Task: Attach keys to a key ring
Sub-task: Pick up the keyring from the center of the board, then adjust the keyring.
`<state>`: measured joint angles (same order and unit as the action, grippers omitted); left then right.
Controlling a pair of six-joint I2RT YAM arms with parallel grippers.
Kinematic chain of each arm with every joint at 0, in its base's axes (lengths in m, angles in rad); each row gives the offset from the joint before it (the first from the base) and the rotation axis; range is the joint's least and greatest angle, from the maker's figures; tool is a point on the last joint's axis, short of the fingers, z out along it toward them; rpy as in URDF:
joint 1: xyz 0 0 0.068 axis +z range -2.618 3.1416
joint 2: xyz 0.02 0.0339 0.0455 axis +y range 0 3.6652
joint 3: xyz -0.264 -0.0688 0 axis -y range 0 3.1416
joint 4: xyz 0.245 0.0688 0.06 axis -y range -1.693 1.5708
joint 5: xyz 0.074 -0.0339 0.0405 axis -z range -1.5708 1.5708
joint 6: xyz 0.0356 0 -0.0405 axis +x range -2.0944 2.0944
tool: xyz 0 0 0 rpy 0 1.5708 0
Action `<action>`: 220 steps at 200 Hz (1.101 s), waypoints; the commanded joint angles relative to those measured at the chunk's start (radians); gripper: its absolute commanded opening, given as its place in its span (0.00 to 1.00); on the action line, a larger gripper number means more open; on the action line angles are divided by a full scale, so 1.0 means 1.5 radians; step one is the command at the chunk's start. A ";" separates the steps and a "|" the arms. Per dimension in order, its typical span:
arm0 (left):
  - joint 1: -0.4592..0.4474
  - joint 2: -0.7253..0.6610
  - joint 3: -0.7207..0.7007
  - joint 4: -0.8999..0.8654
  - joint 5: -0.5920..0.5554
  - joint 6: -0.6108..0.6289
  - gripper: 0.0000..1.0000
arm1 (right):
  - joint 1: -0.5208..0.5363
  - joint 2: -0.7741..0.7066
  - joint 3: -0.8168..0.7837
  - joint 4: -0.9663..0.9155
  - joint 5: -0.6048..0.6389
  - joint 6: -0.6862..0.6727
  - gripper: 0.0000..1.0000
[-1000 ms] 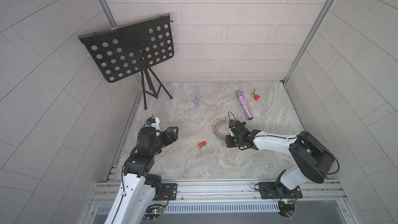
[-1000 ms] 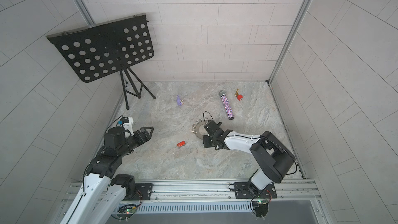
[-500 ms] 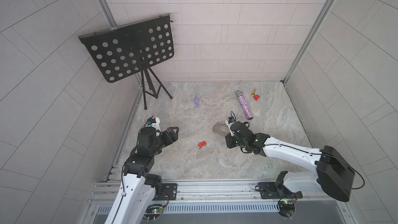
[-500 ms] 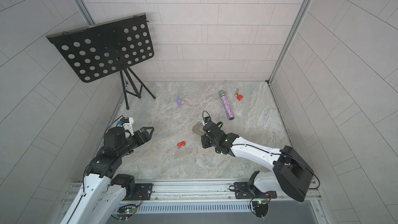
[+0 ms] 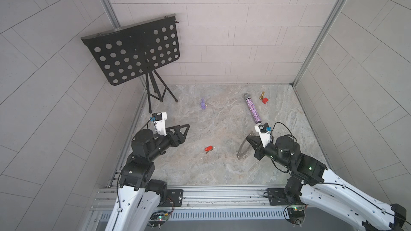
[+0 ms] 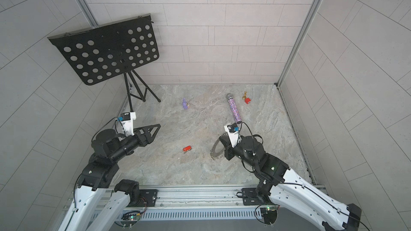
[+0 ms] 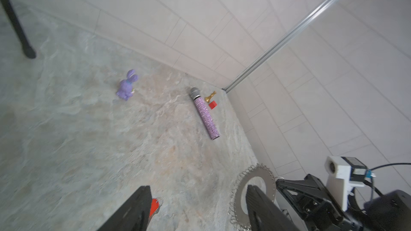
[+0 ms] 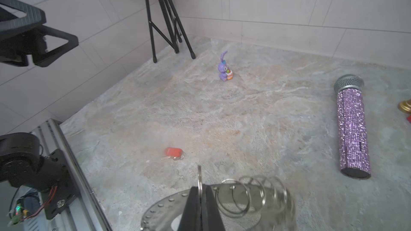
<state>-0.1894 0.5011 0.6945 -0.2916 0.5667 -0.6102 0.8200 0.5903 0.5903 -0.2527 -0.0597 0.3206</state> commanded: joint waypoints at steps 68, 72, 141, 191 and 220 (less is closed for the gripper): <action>-0.145 0.074 0.101 0.143 0.134 0.008 0.73 | 0.002 0.056 0.141 0.062 -0.252 0.053 0.00; -0.157 0.080 0.104 0.143 0.133 0.011 0.72 | 0.002 0.059 0.147 0.065 -0.257 0.057 0.00; -0.346 0.162 0.137 0.148 0.080 0.062 0.62 | 0.002 0.074 0.178 0.154 -0.317 0.140 0.00; -0.381 0.206 0.164 0.188 0.078 0.069 0.53 | 0.002 0.092 0.212 0.154 -0.351 0.174 0.00; -0.395 0.215 0.176 0.187 0.072 0.082 0.51 | 0.001 0.110 0.215 0.181 -0.372 0.212 0.00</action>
<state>-0.7635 0.8200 0.9226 -0.0544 0.6830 -0.5213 0.8200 0.7437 0.8898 -0.0628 -0.5701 0.5751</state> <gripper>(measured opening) 0.523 0.046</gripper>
